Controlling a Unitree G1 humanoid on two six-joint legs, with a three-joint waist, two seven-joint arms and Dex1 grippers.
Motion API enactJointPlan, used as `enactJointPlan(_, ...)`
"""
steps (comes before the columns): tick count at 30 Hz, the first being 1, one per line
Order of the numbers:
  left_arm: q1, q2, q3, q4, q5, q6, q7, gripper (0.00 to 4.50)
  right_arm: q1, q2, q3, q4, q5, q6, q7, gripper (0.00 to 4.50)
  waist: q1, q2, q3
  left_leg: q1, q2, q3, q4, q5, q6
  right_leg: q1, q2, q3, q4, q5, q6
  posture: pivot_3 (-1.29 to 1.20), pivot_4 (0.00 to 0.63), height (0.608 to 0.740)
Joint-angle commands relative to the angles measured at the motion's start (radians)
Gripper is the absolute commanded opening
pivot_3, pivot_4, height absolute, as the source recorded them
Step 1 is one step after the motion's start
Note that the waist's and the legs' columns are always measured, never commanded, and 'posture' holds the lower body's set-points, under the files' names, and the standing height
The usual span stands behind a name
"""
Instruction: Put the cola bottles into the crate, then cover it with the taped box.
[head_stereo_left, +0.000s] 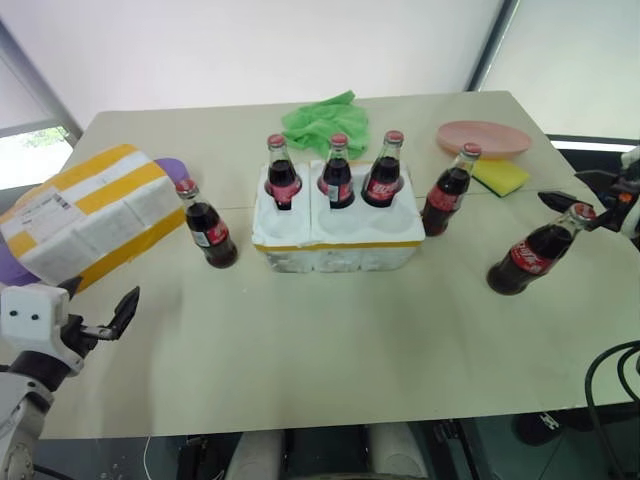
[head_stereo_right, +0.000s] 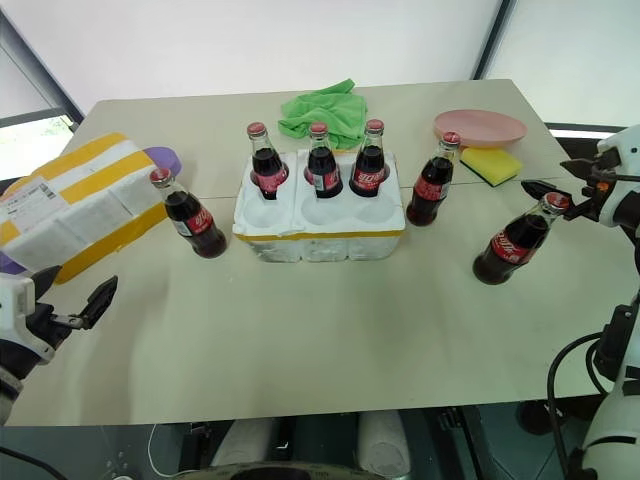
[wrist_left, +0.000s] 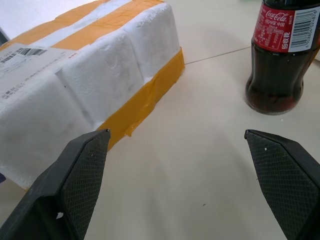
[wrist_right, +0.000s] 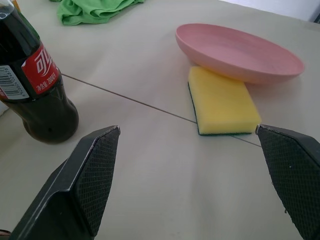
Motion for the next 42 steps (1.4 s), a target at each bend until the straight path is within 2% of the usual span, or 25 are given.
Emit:
enactJointPlan(1, -0.003, 0.017, 0.016, -0.034, -0.013, 0.012, 0.003, 4.50, -0.006, -0.005, -0.011, -0.007, 0.002, -0.022, -0.003, 4.45, 0.000, 0.000, 0.000, 0.000, 0.000, 0.000, 0.000, 0.000, 0.000, 0.000, 0.000, 0.000, 0.000, 0.000, 0.000, 0.00, 0.150, 0.740)
enactJointPlan(9, -0.006, 0.030, 0.043, -0.034, -0.027, 0.059, 0.022, 4.50, -0.012, 0.000, -0.012, -0.002, 0.003, -0.010, -0.009, 4.45, 0.000, 0.000, 0.000, 0.000, 0.000, 0.000, 0.000, 0.000, 0.000, 0.000, 0.000, 0.000, 0.000, 0.000, 0.000, 0.00, 0.150, 0.740)
enactJointPlan(11, -0.014, 0.028, 0.057, -0.036, -0.071, 0.084, 0.020, 4.50, -0.014, 0.002, -0.016, 0.002, 0.007, 0.005, -0.017, 4.45, 0.000, 0.000, 0.000, 0.000, 0.000, 0.000, 0.000, 0.000, 0.000, 0.000, 0.000, 0.000, 0.000, 0.000, 0.000, 0.00, 0.150, 0.740)
enactJointPlan(16, -0.007, 0.047, 0.050, -0.047, -0.044, 0.081, 0.030, 4.50, -0.009, 0.005, -0.011, 0.000, -0.003, -0.019, -0.049, 4.45, 0.000, 0.000, 0.000, 0.000, 0.000, 0.000, 0.000, 0.000, 0.000, 0.000, 0.000, 0.000, 0.000, 0.000, 0.000, 0.00, 0.150, 0.740)
enactJointPlan(33, 0.004, 0.057, 0.060, -0.101, -0.086, 0.123, 0.032, 4.50, -0.036, 0.020, -0.005, 0.019, -0.036, -0.028, -0.136, 4.45, 0.000, 0.000, 0.000, 0.000, 0.000, 0.000, 0.000, 0.000, 0.000, 0.000, 0.000, 0.000, 0.000, 0.000, 0.000, 0.00, 0.150, 0.740)
enactJointPlan(42, -0.013, 0.116, 0.082, -0.126, -0.138, 0.133, -0.019, 4.50, -0.147, 0.002, -0.002, 0.031, -0.051, -0.016, -0.163, 4.45, -0.002, 0.000, 0.000, 0.000, 0.000, 0.000, 0.000, 0.000, 0.000, 0.000, 0.000, 0.000, 0.000, 0.000, 0.000, 0.00, 0.150, 0.740)
